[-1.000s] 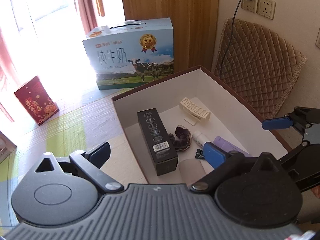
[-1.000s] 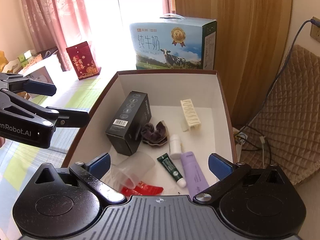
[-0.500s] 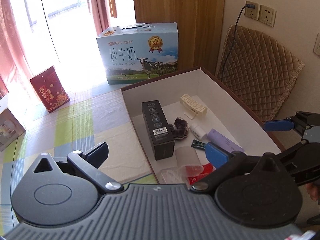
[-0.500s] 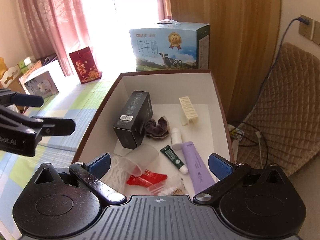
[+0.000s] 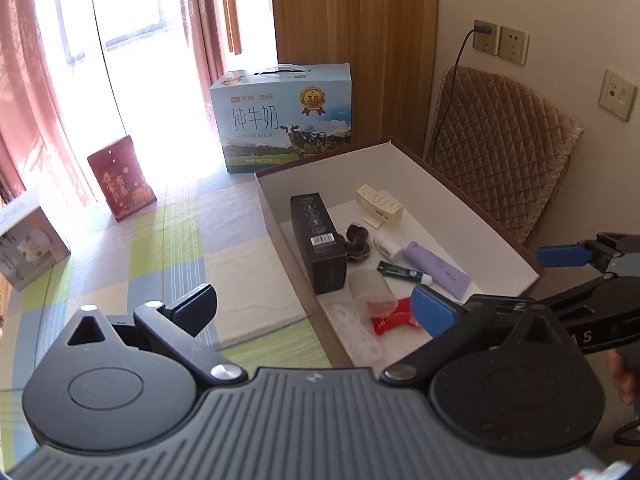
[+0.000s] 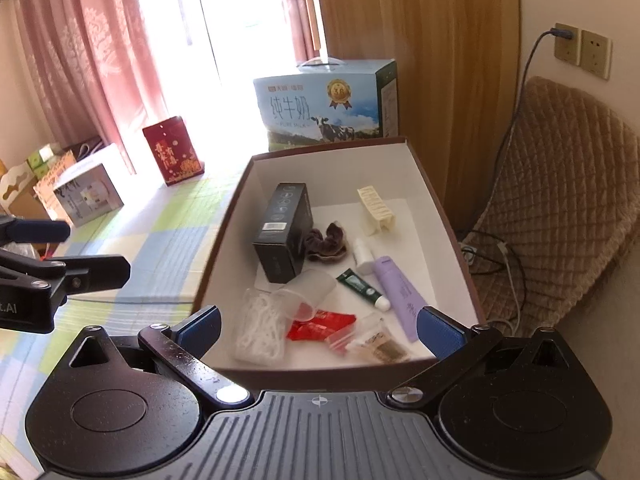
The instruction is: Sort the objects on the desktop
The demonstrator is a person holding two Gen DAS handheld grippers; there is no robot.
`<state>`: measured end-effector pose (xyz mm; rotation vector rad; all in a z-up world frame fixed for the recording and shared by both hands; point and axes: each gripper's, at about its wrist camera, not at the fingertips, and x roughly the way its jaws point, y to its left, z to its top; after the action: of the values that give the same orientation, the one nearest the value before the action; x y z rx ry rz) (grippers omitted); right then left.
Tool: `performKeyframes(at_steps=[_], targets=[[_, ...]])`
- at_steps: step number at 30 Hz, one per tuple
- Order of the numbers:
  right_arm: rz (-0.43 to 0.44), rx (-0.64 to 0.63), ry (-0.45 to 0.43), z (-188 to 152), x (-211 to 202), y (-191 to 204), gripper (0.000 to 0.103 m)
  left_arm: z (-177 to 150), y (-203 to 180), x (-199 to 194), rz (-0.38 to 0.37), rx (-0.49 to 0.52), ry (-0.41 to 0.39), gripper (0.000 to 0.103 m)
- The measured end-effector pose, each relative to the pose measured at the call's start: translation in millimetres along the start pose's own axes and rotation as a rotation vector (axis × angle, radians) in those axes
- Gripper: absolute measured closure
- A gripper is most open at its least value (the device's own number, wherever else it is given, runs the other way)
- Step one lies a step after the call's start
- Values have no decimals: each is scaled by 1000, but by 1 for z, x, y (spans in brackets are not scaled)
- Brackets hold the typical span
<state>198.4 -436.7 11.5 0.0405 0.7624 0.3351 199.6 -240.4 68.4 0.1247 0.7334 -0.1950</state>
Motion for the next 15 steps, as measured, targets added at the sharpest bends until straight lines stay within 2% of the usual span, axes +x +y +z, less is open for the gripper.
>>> performKeyframes(at_steps=[15], targets=[[-104,45,-3,-40,-43,48,2,-39,39,-58,-29,-4,-13,1]])
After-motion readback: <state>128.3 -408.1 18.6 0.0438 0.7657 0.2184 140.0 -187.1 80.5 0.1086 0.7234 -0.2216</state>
